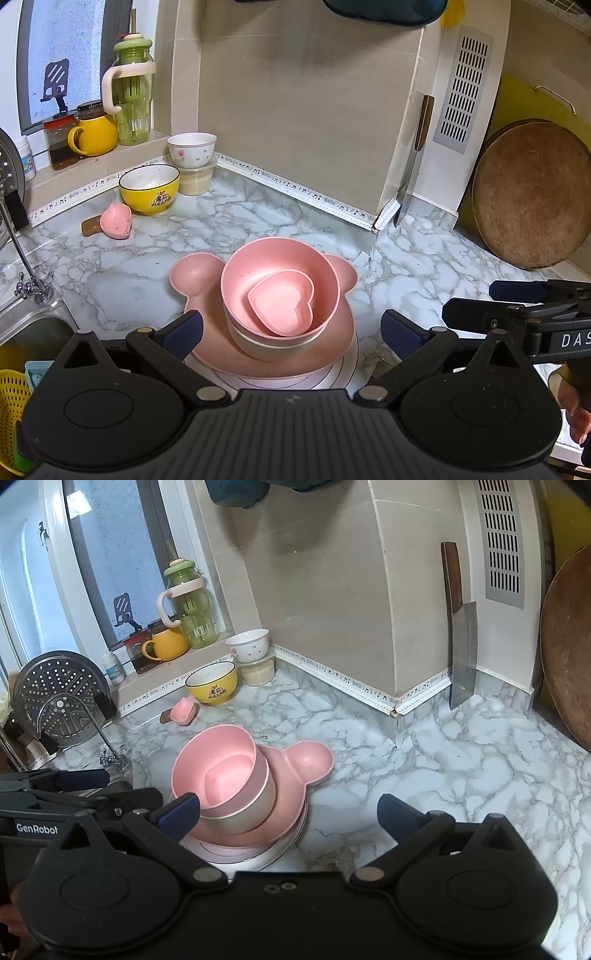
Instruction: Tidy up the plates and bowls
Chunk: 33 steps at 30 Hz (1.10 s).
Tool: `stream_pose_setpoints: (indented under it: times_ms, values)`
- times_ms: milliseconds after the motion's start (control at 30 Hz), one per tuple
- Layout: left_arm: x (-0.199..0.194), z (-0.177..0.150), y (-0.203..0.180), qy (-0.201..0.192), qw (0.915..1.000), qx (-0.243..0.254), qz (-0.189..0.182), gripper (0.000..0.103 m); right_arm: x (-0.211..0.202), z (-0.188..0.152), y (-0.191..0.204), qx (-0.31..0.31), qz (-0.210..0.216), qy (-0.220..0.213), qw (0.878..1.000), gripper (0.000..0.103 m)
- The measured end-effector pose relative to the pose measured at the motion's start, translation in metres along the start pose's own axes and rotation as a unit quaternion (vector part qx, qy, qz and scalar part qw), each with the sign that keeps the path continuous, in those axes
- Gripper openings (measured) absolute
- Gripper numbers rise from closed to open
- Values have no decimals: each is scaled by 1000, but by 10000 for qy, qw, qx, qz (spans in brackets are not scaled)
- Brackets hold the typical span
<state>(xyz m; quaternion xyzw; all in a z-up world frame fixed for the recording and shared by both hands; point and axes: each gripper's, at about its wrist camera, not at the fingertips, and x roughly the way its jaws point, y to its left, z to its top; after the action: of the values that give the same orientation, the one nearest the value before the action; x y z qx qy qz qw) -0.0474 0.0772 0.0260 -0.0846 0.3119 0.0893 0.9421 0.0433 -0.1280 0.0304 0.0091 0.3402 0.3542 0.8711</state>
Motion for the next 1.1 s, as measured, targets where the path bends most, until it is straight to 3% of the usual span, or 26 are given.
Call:
stream_pose_setpoints:
  times_ms: [1100]
  values:
    - [2,-2,3,32,10000,-25,-76,103,7,0,7,24,11,71,10000,103]
